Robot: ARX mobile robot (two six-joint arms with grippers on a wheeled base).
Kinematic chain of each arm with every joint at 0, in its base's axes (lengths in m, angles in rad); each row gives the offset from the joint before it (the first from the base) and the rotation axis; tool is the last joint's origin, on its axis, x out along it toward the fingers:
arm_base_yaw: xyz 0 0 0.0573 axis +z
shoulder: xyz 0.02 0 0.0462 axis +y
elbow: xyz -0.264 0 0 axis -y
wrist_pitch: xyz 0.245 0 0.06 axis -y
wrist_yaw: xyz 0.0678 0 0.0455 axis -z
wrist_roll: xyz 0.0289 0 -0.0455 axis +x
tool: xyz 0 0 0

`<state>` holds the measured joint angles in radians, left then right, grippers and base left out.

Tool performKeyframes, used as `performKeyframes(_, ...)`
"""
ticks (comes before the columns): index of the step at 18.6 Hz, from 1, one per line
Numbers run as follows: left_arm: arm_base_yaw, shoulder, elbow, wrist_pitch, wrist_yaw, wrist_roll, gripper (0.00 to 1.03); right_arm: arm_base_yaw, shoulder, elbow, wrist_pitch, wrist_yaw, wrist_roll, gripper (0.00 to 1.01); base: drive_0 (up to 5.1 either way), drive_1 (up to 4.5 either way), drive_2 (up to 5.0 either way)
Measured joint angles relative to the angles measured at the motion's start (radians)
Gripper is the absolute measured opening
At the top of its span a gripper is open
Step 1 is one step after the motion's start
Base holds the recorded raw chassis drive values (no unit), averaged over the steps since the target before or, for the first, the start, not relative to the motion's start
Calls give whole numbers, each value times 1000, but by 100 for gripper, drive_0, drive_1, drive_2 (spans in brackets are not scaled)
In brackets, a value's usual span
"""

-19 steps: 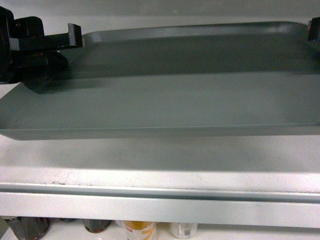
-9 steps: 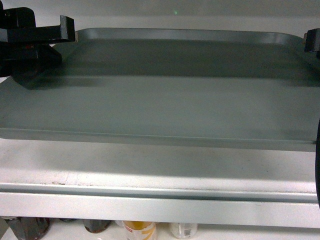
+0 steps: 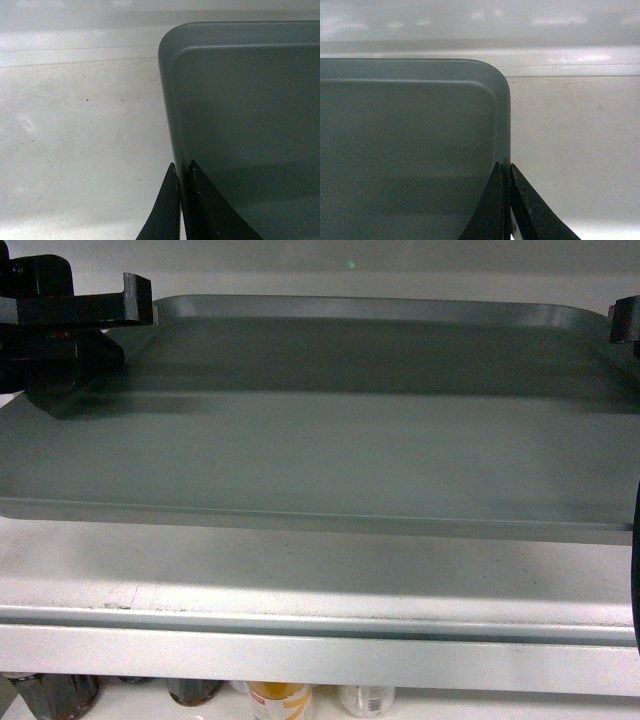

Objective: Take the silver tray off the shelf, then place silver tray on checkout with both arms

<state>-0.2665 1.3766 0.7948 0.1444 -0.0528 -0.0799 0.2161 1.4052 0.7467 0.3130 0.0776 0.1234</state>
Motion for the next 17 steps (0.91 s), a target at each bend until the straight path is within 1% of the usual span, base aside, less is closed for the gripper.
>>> performKeyframes(17,0,0,0,1,0,1,3,0,0,0,-4,-2,7,3,0,0,0)
